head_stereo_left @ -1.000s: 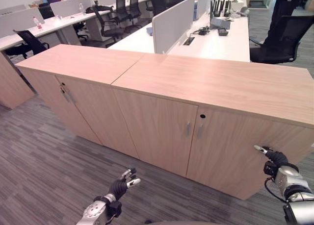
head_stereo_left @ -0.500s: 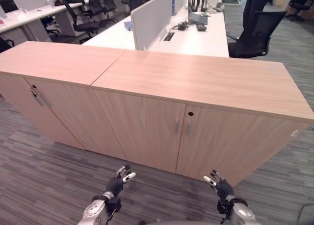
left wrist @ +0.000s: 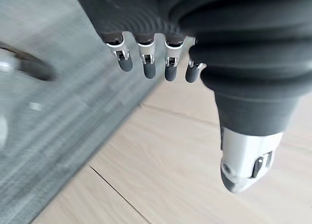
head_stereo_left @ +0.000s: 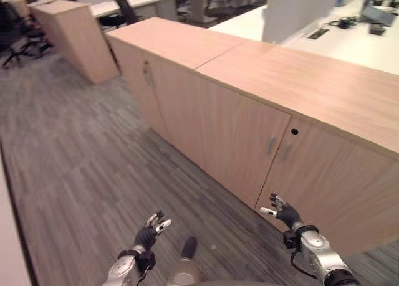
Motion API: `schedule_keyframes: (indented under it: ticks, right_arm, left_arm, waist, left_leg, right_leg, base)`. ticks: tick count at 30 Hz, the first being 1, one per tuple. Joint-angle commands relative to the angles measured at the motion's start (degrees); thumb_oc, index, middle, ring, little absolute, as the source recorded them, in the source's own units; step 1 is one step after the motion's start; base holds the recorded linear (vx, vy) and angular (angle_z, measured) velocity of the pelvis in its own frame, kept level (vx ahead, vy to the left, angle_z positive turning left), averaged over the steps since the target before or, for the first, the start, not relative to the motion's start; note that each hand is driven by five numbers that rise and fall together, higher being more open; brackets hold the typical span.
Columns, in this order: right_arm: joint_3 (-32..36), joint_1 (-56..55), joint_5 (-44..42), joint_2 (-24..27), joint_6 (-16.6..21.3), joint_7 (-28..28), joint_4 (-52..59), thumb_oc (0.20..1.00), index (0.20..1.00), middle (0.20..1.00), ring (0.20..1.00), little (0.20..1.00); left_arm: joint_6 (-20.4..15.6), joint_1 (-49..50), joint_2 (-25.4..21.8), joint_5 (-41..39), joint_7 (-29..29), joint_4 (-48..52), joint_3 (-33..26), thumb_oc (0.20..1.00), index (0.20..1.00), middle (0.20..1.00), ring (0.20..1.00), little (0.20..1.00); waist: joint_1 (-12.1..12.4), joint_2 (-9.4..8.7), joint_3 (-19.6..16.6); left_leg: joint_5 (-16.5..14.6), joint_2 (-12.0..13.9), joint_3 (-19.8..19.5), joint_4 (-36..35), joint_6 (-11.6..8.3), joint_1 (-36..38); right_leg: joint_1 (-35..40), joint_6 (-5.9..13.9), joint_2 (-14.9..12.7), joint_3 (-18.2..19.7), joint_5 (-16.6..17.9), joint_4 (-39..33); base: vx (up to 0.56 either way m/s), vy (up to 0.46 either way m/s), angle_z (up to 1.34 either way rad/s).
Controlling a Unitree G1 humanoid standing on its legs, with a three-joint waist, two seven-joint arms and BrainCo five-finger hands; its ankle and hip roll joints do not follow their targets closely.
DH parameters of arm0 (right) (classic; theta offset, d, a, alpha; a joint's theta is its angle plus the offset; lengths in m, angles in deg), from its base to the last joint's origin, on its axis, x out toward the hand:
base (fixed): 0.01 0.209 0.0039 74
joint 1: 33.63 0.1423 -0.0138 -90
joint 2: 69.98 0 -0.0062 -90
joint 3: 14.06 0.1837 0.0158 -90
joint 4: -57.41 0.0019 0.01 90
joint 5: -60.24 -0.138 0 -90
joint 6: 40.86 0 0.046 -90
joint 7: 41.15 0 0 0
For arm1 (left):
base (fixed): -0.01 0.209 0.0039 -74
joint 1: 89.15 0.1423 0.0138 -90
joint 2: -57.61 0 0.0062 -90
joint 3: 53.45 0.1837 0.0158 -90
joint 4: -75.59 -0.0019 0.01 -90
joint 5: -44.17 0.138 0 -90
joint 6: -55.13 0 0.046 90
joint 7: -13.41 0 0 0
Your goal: Put the empty folder in the office cabinet
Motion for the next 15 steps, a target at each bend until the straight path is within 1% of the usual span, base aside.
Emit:
schedule_keyframes:
  ticks: [1,2,3,4,5,6,7,8,9,10,11,13,15]
  right_arm:
    - [1.8,4.0,2.3,-1.1,2.9,-1.0,1.9,1.0,1.0,1.0,1.0,1.0]
    - [1.9,3.5,2.1,-1.3,2.6,-0.7,1.9,1.0,1.0,1.0,1.0,1.0]
    - [2.1,2.4,1.6,-1.8,2.7,-0.4,1.6,1.0,1.0,1.0,1.0,1.0]
    - [2.1,2.4,1.6,-1.8,2.7,-0.4,1.6,1.0,1.0,1.0,1.0,1.0]
    - [2.2,1.8,0.9,-2.3,2.7,-0.3,1.2,1.0,1.0,1.0,1.0,1.0]
    - [2.1,1.2,0.7,-2.8,2.7,-0.3,0.4,1.0,1.0,1.0,1.0,1.0]
    - [2.2,0.6,0.6,-3.5,2.7,-0.4,-0.6,1.0,1.0,1.0,1.0,1.0]
    - [2.5,-0.8,0.6,-4.4,2.6,-0.3,-2.2,1.0,1.0,1.0,1.0,1.0]
    - [3.1,-2.1,0.1,-5.5,2.5,-0.4,-4.5,1.0,1.0,1.0,1.0,1.0]
    - [3.1,-2.1,0.1,-5.5,2.5,-0.4,-4.5,1.0,1.0,1.0,1.0,1.0]
    - [3.3,-2.3,-0.1,-5.9,2.3,-0.4,-7.3,1.0,1.0,1.0,1.0,1.0]
    - [3.4,-2.3,0.3,-5.9,2.2,-0.5,-8.5,1.0,1.0,1.0,1.0,1.0]
    - [3.8,-2.2,1.2,-5.8,1.6,-0.7,-11.0,1.0,1.0,1.0,1.0,1.0]
  left_arm:
    - [-2.9,-3.8,-2.5,0.4,-0.7,4.6,-0.8,1.0,1.0,1.0,1.0,1.0]
    - [-2.9,-3.5,-2.8,0.8,-0.9,4.7,-1.0,1.0,1.0,1.0,1.0,1.0]
    - [-3.3,-3.1,-3.3,1.7,-0.6,4.7,-1.2,1.0,1.0,1.0,1.0,1.0]
    - [-3.3,-3.1,-3.2,1.7,-0.6,4.7,-1.2,1.0,1.0,1.0,1.0,1.0]
    - [-3.5,-3.1,-3.0,1.7,-0.3,4.0,-1.5,1.0,1.0,1.0,1.0,1.0]
    - [-3.6,-3.1,-2.5,1.6,0.2,3.4,-1.7,1.0,1.0,1.0,1.0,1.0]
    - [-3.7,-2.8,-2.0,1.5,0.4,3.0,-2.0,1.0,1.0,1.0,1.0,1.0]
    - [-3.6,-2.0,-1.3,1.4,0.7,2.4,-2.6,1.0,1.0,1.0,1.0,1.0]
    - [-3.6,-1.5,-0.7,2.0,0.8,1.9,-2.4,1.0,1.0,1.0,1.0,1.0]
    - [-3.6,-1.5,-0.7,2.0,0.8,1.9,-2.4,1.0,1.0,1.0,1.0,1.0]
    - [-3.6,-2.0,-0.6,2.6,0.8,1.3,-1.6,1.0,1.0,1.0,1.0,1.0]
    - [-3.7,-2.0,-0.6,2.9,0.9,1.2,-1.5,1.0,1.0,1.0,1.0,1.0]
    - [-3.7,-2.8,-0.7,3.2,0.8,0.9,-0.7,1.0,1.0,1.0,1.0,1.0]
  waist:
    - [-1.5,-2.5,0.1]
    - [-1.7,-2.67,-0.1]
    - [-2.3,-3.16,-0.5]
    - [-2.3,-3.08,-0.6]
    - [-2.6,-3.12,-1.0]
    - [-3.1,-3.04,-1.6]
    - [-3.6,-2.89,-2.1]
    - [-4.5,-2.46,-3.2]
    - [-5.6,-1.98,-4.0]
    - [-5.6,-1.96,-4.0]
    - [-6.4,-1.67,-4.2]
    - [-6.6,-1.63,-4.2]
    - [-7.6,-1.82,-4.1]
  left_leg:
    - [16.1,2.1,2.2,2.5,-7.95,-0.5]
    - [15.3,2.6,1.9,4.0,-7.96,0.5]
    - [11.6,2.5,-0.3,6.7,-7.83,3.8]
    - [11.7,2.6,-0.4,6.7,-7.82,3.6]
    - [10.0,2.4,-2.3,7.8,-8.17,5.8]
    - [8.6,2.0,-3.7,7.7,-8.28,7.7]
    - [7.6,1.7,-4.3,7.2,-8.37,9.7]
    - [5.5,1.2,-4.8,5.5,-8.5,13.0]
    - [4.0,0.8,-4.2,3.0,-8.33,14.8]
    - [4.1,0.9,-4.1,2.8,-8.33,14.9]
    - [3.5,0.4,-3.7,1.5,-8.28,15.2]
    - [3.0,0.1,-3.2,1.5,-8.07,15.5]
    - [1.9,-0.8,-2.6,1.5,-7.55,15.8]
  right_leg:
    - [13.6,8.42,-2.7,-2.2,4.1,-17.3]
    - [13.1,8.47,-3.0,-2.7,4.4,-17.2]
    - [12.2,8.52,-4.1,-3.7,4.9,-16.7]
    - [12.0,8.5,-4.0,-3.7,5.1,-16.8]
    - [11.4,8.5,-4.4,-4.2,5.4,-16.7]
    - [10.8,8.58,-4.5,-4.5,5.7,-16.7]
    - [10.5,8.74,-4.6,-4.5,6.0,-17.0]
    - [10.0,9.17,-4.7,-4.3,7.0,-17.7]
    - [9.4,9.6,-4.7,-3.8,8.1,-18.3]
    - [9.5,9.6,-4.7,-3.7,8.1,-18.4]
    - [8.6,10.18,-5.3,-3.0,9.2,-18.6]
    - [8.5,10.55,-5.7,-2.7,9.6,-18.8]
    - [7.8,11.39,-7.0,-1.6,10.7,-18.6]
  base:
    - [-0.21,0.012,0.33]
    - [-0.38,0.026,-0.01]
    - [-0.27,0.022,0.02]
    - [-0.25,0.035,0.13]
    - [-0.11,0.044,0.39]
    - [-0.13,0.073,0.31]
    - [-0.07,0.117,0.28]
    - [-0.05,0.178,-0.07]
    - [-0.02,0.15,-0.03]
    - [-0.02,0.199,-0.16]
    - [-0.02,0.116,-0.08]
    - [-0.02,0.159,-0.19]
    - [-0.03,0.196,-0.22]
